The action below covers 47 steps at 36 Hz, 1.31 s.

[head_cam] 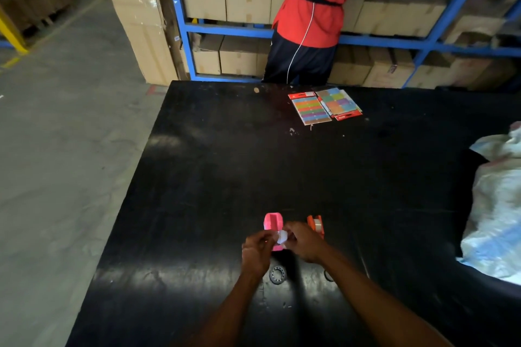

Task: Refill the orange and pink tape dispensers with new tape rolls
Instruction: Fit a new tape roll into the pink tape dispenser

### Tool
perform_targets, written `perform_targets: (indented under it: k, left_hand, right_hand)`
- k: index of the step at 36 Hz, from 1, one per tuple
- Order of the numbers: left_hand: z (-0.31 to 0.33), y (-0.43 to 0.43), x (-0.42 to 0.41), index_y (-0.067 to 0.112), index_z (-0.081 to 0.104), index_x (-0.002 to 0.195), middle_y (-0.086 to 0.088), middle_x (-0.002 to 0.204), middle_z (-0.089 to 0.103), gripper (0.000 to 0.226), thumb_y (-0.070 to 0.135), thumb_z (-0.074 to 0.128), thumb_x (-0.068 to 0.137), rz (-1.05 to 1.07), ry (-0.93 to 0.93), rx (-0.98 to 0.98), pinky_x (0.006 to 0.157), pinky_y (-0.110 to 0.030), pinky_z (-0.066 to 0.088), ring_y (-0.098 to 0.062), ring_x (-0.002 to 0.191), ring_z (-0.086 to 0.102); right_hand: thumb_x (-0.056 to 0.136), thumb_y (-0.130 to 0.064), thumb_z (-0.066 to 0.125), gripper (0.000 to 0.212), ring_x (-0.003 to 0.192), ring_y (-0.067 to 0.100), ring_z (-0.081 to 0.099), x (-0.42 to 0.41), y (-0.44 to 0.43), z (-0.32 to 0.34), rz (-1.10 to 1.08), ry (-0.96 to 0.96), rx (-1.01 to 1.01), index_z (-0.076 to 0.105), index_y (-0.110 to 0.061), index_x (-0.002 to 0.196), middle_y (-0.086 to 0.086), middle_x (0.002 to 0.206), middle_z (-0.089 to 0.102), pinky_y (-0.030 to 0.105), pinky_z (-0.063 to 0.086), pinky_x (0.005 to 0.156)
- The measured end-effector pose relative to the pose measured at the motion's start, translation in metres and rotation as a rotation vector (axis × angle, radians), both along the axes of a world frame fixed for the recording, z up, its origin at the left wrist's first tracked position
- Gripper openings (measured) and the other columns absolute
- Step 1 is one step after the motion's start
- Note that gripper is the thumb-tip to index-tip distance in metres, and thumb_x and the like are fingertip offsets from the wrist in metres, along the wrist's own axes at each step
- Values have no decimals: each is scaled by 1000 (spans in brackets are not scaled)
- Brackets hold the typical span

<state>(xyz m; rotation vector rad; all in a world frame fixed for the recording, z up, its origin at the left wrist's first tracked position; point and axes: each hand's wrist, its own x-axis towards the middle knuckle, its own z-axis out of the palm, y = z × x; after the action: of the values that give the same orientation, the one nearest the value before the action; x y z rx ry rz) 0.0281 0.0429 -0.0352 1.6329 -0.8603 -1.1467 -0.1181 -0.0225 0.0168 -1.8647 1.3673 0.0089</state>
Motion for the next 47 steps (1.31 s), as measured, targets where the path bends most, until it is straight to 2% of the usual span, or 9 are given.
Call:
perform_targets:
  k: [3, 6, 10, 13, 17, 27, 35, 39, 47]
  left_hand:
    - [-2, -1, 6, 1, 73, 89, -11, 81, 75, 6, 3, 70, 85, 59, 102, 10, 70, -30, 55, -16, 75, 69]
    - [-1, 0, 10, -1, 73, 91, -14, 83, 73, 14, 9, 74, 82, 75, 243, 46, 75, -38, 53, -22, 78, 67]
    - [-2, 4, 14, -1, 72, 92, -12, 83, 74, 11, 5, 71, 83, 62, 334, 71, 74, -36, 54, -25, 79, 67]
    - [-2, 10, 14, 4, 72, 86, -3, 72, 75, 6, 0, 69, 84, 67, 354, 79, 64, -24, 56, -17, 71, 68]
    - [-2, 15, 16, -1, 71, 91, -11, 76, 74, 7, 1, 69, 84, 71, 358, 114, 64, -24, 55, -20, 70, 68]
    - [-5, 23, 21, 9, 72, 80, -4, 70, 75, 13, -2, 67, 85, 79, 383, 135, 71, -34, 55, -25, 71, 67]
    - [-3, 26, 21, 8, 73, 82, -12, 78, 74, 9, 3, 67, 86, 75, 384, 151, 74, -37, 53, -30, 78, 66]
    - [-2, 29, 23, 4, 73, 84, -16, 82, 73, 7, 1, 66, 86, 83, 377, 163, 79, -40, 51, -32, 81, 66]
    - [1, 33, 28, 10, 73, 81, -10, 80, 75, 8, 5, 68, 86, 85, 335, 185, 79, -44, 55, -31, 80, 68]
  right_hand:
    - [79, -23, 70, 8, 85, 10, 62, -8, 3, 10, 34, 40, -5, 64, -22, 84, -6, 91, 65, 20, 45, 75]
    - [82, -15, 65, 2, 93, 22, 65, -19, 14, 10, 145, 226, 44, 66, -17, 81, 7, 93, 71, 34, 51, 82]
    - [89, -15, 60, 29, 113, 31, 61, -24, 38, -6, 158, 412, 93, 61, -6, 116, 17, 126, 62, 32, 48, 86]
    - [88, -16, 63, 39, 120, 30, 56, -20, 51, -16, 147, 448, 95, 53, -7, 125, 15, 133, 56, 33, 47, 94]
    - [86, -14, 64, 53, 122, 31, 56, -13, 56, -18, 119, 444, 59, 42, -9, 134, 16, 135, 55, 38, 49, 98]
    - [93, -16, 57, 30, 115, 28, 60, -13, 60, -23, 100, 484, 3, 56, -9, 122, 14, 126, 62, 36, 48, 93]
    - [77, -51, 73, 63, 117, 27, 57, -8, 61, -21, 145, 527, -164, 54, -15, 125, 10, 129, 59, 38, 45, 97]
    - [82, -63, 60, 55, 116, 24, 55, -1, 60, -27, 121, 459, -195, 60, -19, 115, 5, 122, 61, 40, 42, 100]
    - [91, -38, 58, 26, 107, 23, 59, 9, 72, -41, 62, 448, -205, 65, -17, 104, 6, 113, 65, 37, 47, 95]
